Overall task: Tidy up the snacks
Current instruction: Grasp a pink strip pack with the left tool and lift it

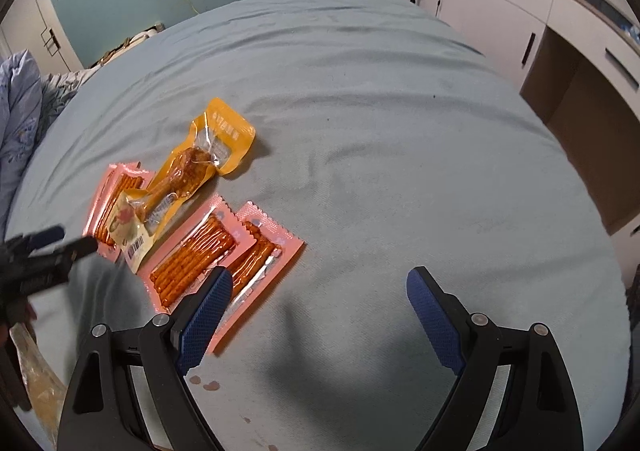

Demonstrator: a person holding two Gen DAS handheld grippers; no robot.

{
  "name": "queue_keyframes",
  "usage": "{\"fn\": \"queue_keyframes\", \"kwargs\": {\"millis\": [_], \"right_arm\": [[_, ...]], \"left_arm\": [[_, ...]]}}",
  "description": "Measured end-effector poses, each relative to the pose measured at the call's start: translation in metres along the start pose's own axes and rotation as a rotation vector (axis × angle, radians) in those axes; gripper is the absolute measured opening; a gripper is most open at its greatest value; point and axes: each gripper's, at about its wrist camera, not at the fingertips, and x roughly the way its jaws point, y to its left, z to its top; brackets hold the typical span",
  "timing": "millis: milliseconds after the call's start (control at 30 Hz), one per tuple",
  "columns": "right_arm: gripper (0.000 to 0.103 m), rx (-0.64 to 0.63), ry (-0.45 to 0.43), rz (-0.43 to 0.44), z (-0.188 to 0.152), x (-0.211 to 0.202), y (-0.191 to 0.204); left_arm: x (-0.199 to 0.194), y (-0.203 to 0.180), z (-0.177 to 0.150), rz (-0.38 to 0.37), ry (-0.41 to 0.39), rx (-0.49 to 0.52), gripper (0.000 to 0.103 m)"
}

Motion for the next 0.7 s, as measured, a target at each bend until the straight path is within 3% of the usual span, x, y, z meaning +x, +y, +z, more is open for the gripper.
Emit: {"fn": "queue_keyframes", "kwargs": {"millis": [67,100,133,300,400,433,467,633,700], "right_arm": [[0.089,-0.004,-0.007,-0.001,0.0,-0.002,0.002],[0.089,-0.005,-0.01,0.0,-0.001,-0.003,0.002],[0.089,-0.005,-0.013,0.001,-0.001,-0.004,0.002],[0.089,0.01,-0.013,0.013,-0.001,-0.002,-0.001],[0.089,0.019,-0.001,0.015,0.0,0.002,-0.003],[0.089,0.022,0.005,0.018,0.0,0.003,-0.003],[0.089,0.026,0.011,0.023,0.0,0.003,-0.003],[0.089,0.037,0.021,0.032,0.002,0.002,-0.004],[0.089,0.038,0.021,0.038,0.002,0.0,-0.003]], "left_arm": [[0.019,-0.007,0.01,0.049,0.035,0.021,0.088],[0.027,-0.008,0.015,0.074,0.057,0.025,0.092],[0.033,-0.008,0.019,0.078,0.066,0.017,0.103],[0.044,-0.007,0.025,0.041,0.094,-0.023,0.103],[0.037,-0.011,0.023,0.018,0.086,0.016,0.08],[0.033,-0.014,0.022,0.015,0.081,0.032,0.065],[0.028,-0.016,0.019,0.014,0.077,0.041,0.058],[0.01,-0.021,-0.016,-0.01,0.109,0.065,0.05],[-0.007,-0.013,-0.027,-0.044,0.098,0.025,0.039]]}}
